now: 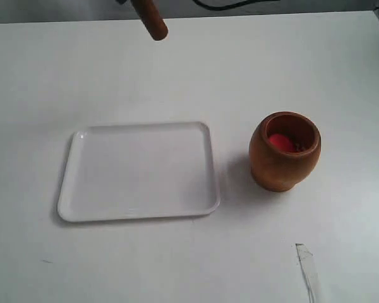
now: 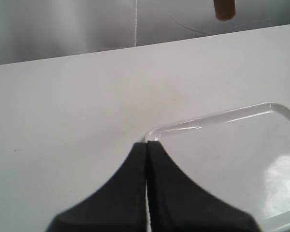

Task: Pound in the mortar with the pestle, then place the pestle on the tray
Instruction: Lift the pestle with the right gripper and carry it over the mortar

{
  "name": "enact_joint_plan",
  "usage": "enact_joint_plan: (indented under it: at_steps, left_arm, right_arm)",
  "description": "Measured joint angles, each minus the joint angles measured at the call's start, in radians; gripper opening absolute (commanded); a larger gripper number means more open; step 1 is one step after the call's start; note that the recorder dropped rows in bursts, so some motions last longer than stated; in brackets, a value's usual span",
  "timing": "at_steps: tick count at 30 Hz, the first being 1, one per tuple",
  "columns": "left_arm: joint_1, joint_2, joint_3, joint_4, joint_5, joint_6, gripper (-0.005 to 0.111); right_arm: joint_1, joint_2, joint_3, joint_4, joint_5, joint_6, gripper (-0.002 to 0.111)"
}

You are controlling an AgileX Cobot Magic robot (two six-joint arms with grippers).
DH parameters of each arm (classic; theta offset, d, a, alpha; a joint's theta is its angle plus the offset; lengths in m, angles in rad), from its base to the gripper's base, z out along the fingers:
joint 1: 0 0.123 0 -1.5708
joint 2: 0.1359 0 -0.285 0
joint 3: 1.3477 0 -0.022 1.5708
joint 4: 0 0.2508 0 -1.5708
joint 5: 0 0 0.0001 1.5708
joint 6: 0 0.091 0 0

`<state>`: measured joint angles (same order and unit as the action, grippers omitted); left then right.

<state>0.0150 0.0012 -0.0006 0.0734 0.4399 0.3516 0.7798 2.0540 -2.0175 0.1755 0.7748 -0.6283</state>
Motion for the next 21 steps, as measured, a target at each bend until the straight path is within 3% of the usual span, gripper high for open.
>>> enact_joint_plan:
  at_steps: [5, 15, 21]
  left_arm:
    - [0.000, 0.000, 0.000, 0.000, 0.000, 0.000, 0.000]
    - [0.000, 0.000, 0.000, 0.000, 0.000, 0.000, 0.000]
    - [0.000, 0.000, 0.000, 0.000, 0.000, 0.000, 0.000]
  right_arm:
    - [0.000, -0.163, 0.216, -0.008, -0.150, 0.029, 0.000]
    - [0.000, -0.630, 0.908, -0.011, -0.679, 0.152, 0.000]
    - [-0.026, -0.919, 1.248, 0.131, -0.896, 0.183, 0.000]
